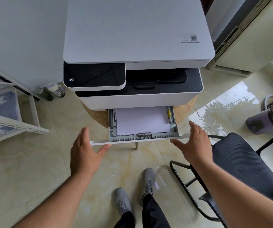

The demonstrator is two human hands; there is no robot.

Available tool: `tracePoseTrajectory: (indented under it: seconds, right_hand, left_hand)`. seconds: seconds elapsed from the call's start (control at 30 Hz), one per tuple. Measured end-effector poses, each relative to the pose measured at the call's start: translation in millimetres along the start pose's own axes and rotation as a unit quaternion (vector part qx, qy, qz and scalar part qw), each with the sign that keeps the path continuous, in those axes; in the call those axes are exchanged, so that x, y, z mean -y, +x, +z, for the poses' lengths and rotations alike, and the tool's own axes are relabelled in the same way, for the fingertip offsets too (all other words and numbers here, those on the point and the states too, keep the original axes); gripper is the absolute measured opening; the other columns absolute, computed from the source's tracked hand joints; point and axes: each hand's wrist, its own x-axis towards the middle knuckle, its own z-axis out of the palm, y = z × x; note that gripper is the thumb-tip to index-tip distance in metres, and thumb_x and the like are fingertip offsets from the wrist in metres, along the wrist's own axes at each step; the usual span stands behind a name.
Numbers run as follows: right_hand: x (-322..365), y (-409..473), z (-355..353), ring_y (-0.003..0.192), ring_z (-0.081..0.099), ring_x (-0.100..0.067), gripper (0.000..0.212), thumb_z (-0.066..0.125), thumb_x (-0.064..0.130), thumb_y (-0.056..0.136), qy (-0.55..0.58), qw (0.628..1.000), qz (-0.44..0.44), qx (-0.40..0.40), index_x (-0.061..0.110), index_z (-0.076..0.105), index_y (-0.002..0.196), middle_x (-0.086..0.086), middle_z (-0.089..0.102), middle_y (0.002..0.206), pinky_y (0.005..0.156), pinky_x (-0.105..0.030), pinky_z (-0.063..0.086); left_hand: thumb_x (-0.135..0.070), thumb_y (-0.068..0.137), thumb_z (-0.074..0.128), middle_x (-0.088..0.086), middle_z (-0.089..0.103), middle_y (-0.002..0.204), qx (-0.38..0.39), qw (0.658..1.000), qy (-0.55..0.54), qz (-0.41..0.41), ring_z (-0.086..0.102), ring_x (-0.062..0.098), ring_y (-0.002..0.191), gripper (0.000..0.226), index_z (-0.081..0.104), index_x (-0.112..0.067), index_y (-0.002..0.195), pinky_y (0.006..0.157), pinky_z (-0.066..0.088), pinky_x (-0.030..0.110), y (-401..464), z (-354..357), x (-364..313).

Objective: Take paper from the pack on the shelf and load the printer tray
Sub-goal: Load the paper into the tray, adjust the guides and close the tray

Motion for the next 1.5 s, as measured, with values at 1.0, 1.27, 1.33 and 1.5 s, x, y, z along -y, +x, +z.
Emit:
tracePoseTrajectory:
  seconds: [1.0,1.27,1.33,1.5]
  right_hand:
    - [19.5,62.1,-10.2,0.143,0.046,-0.027,0.106,0.086,0.045,0.08,0.097,0.995,0.002,0.03,0.025,0.021,0.162,0.001,0.047,0.159,0.105,-0.045,0.047]
    - [25.1,70.1,-13.1,0.13,0.056,-0.03,0.085,0.09,0.039,0.077,0.15,0.988,0.011,0.027,0.031,0.038,0.144,0.003,0.059,0.146,0.092,-0.042,0.05]
    - [27.0,70.7,-13.8,0.132,0.055,-0.03,0.085,0.09,0.037,0.078,0.164,0.986,0.019,0.03,0.029,0.038,0.144,0.002,0.057,0.148,0.094,-0.042,0.05]
    - [31.5,72.9,-14.8,0.132,0.055,-0.029,0.085,0.09,0.034,0.078,0.207,0.977,0.047,0.032,0.024,0.039,0.145,0.003,0.056,0.147,0.094,-0.042,0.05]
  left_hand:
    - [-0.065,0.078,0.076,0.006,0.039,0.165,0.019,0.998,-0.047,-0.035,0.044,0.029,0.146,0.113,0.017,-0.023,0.164,0.107,0.051,0.05,61.4,-1.2,-18.8]
    - [-0.073,0.072,0.075,0.006,0.056,0.149,0.015,0.998,-0.052,-0.03,0.056,0.033,0.133,0.101,0.034,-0.025,0.15,0.089,0.059,0.053,72.2,-0.2,-20.2]
    - [-0.072,0.073,0.076,0.006,0.058,0.146,0.013,0.997,-0.063,-0.03,0.058,0.033,0.131,0.096,0.036,-0.026,0.147,0.088,0.059,0.053,73.2,-0.1,-21.0]
    - [-0.057,0.075,0.084,0.003,0.059,0.14,-0.006,0.994,-0.103,-0.034,0.059,0.03,0.127,0.08,0.041,-0.026,0.135,0.084,0.054,0.042,75.4,2.3,-27.9]
